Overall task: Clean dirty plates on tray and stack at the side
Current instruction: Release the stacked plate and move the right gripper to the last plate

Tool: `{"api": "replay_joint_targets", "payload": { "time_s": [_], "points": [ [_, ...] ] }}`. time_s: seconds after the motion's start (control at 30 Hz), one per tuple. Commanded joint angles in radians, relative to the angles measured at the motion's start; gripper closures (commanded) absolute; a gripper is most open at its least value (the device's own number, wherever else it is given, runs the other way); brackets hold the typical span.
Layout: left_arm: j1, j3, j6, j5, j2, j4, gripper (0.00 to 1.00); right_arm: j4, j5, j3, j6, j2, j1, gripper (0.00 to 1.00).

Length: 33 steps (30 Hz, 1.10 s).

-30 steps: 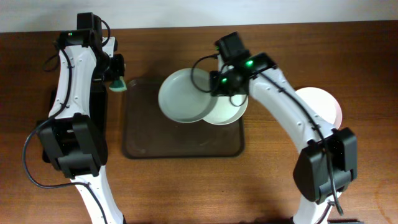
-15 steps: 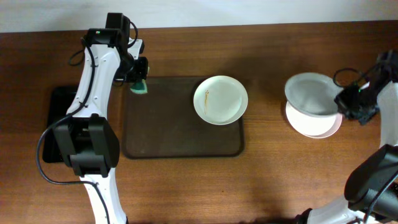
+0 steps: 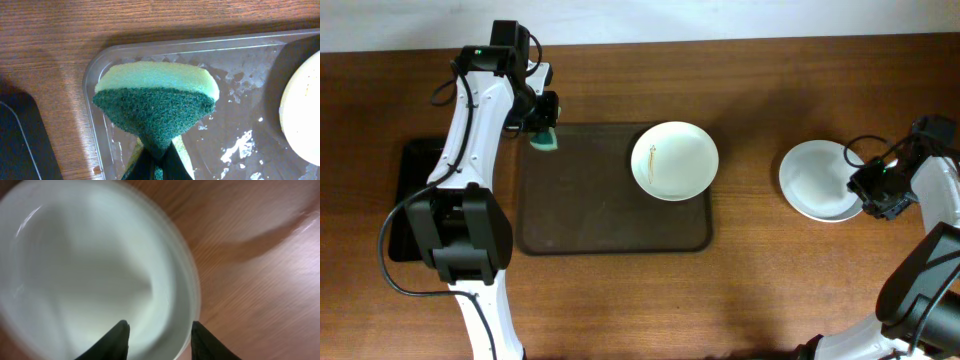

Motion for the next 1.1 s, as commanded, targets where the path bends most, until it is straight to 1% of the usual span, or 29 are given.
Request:
{"api": "replay_joint_targets", "payload": {
  "time_s": [0.0,0.03,0.1,0.13,0.23,0.3,0.37,0.47,0.6,0.67,0.7,0.77,0.8,0.93,1.07],
  "points": [
    [0.004,0.007,0.023,0.017,-0.007,0.001,0.99,-0.084,-0.243,0.150,-0.137,-0.024,0.058,0.60],
    [0.004,0.007,0.023,0.018,-0.007,0.000,0.99,-0.125,-0.243,0.206,-0.156,-0.036,0.107,0.60],
    [0.004,0.007,0.023,0.018,-0.007,0.003,0.99,-0.147,-0.231,0.270,-0.159,-0.048,0.216,0.60],
    [0.004,0.007,0.023,0.018,-0.007,0.008,0.99,-0.121,-0.211,0.276,-0.158,-0.048,0.286,0.63],
    [0.004,0.007,0.023,0.018,-0.007,0.023,0.99,-0.059,-0.139,0.274,-0.153,-0.010,0.462,0.63],
    [0.004,0.007,0.023,0.018,-0.007,0.026,0.99,-0.035,-0.035,0.273,-0.070,0.053,0.583,0.63],
    [0.004,0.007,0.023,0.018,-0.007,0.029,0.99,0.005,-0.024,0.273,-0.042,0.119,0.648,0.63],
    [0.004,0.007,0.023,0.018,-0.007,0.033,0.99,0.042,-0.014,0.274,-0.021,0.207,0.684,0.62],
    [0.004,0.007,0.023,0.017,-0.007,0.033,0.99,0.053,-0.014,0.274,-0.018,0.308,0.684,0.63],
    [0.004,0.007,0.023,0.014,-0.007,0.033,0.99,0.056,-0.018,0.274,-0.018,0.324,0.684,0.70],
    [0.004,0.007,0.023,0.015,-0.007,0.033,0.99,0.061,-0.017,0.274,-0.018,0.326,0.684,0.78],
    [0.004,0.007,0.023,0.015,-0.007,0.033,0.99,0.063,-0.017,0.274,-0.018,0.326,0.684,0.88],
    [0.004,0.007,0.023,0.015,-0.007,0.033,0.99,0.063,-0.017,0.274,-0.018,0.326,0.684,0.96],
    [0.004,0.007,0.023,0.015,-0.007,0.036,0.99,0.058,-0.034,0.275,-0.019,0.312,0.684,0.96],
    [0.004,0.007,0.023,0.014,-0.007,0.040,0.99,0.024,-0.084,0.283,-0.026,0.151,0.722,0.96]
  ]
}}
